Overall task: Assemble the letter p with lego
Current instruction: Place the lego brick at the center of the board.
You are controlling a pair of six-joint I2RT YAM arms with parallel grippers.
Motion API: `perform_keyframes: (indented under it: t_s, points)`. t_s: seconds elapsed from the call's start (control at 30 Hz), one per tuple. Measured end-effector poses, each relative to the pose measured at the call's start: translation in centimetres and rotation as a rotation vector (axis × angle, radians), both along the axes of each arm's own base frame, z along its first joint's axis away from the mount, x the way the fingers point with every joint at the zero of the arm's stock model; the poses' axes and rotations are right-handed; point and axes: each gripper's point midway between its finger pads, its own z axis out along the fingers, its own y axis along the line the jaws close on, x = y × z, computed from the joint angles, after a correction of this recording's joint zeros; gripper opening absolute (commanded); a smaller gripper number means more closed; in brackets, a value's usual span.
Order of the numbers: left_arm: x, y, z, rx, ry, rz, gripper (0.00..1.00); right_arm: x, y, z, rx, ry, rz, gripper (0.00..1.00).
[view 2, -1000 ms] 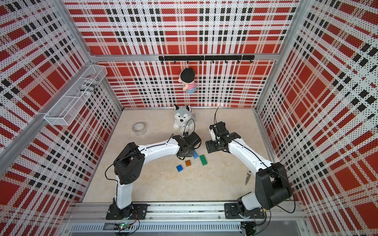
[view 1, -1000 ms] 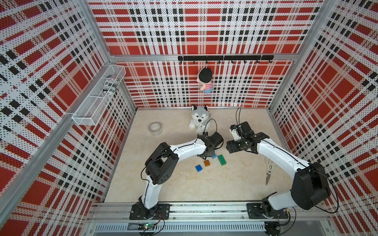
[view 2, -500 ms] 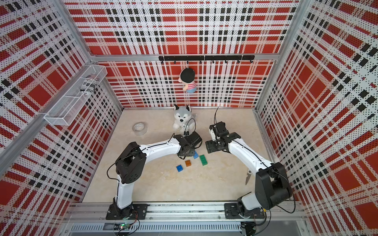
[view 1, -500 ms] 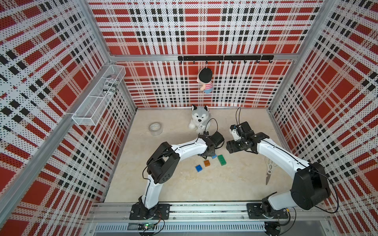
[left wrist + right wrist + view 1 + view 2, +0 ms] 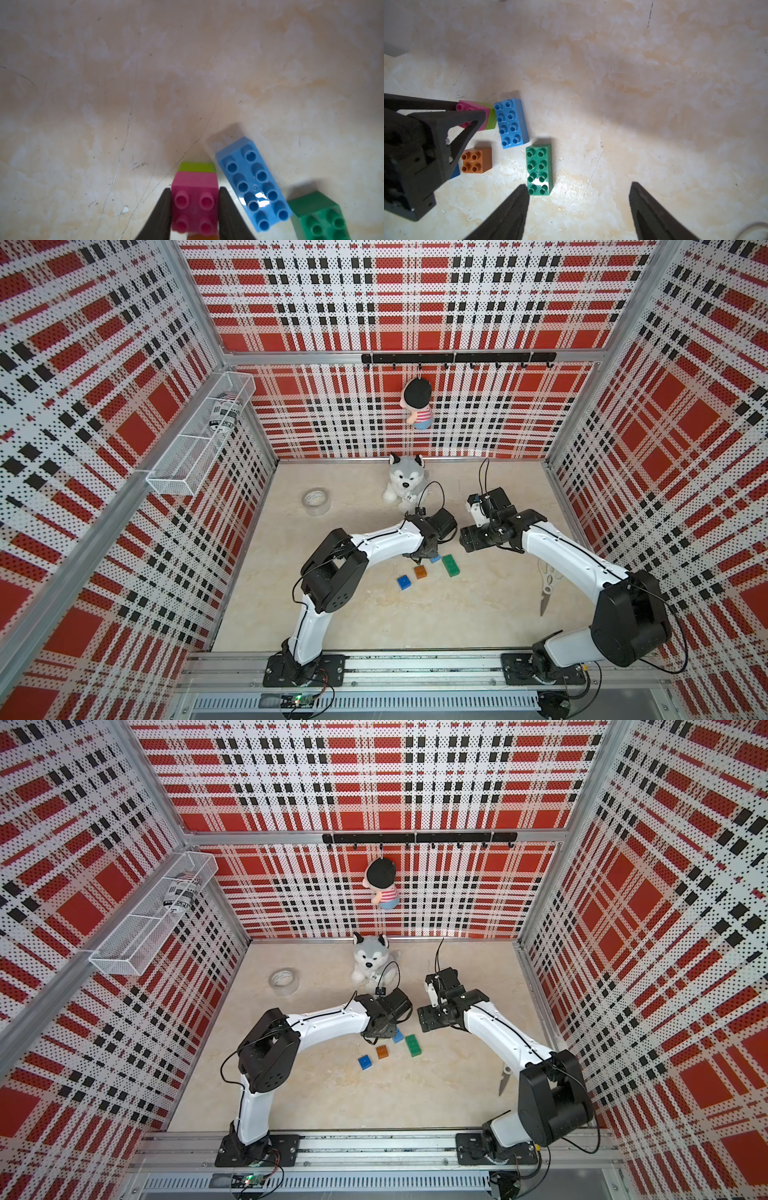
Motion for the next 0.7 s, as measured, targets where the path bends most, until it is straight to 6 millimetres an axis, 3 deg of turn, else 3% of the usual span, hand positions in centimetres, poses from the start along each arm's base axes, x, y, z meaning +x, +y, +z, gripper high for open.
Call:
perform_keyframes:
  t_s: [0.4,0.7]
  points:
    - [0.0,0.7,-0.4,0.020,-0.022,-0.008,0.04,-0.1,-0.1,-0.1,-0.002,0.004,-0.001,0.80]
    - [0.6,4.8,-0.3,0.041,-0.023,0.056,0.04,-0.1,-0.1,-0.1,-0.002,0.004,-0.001,0.80]
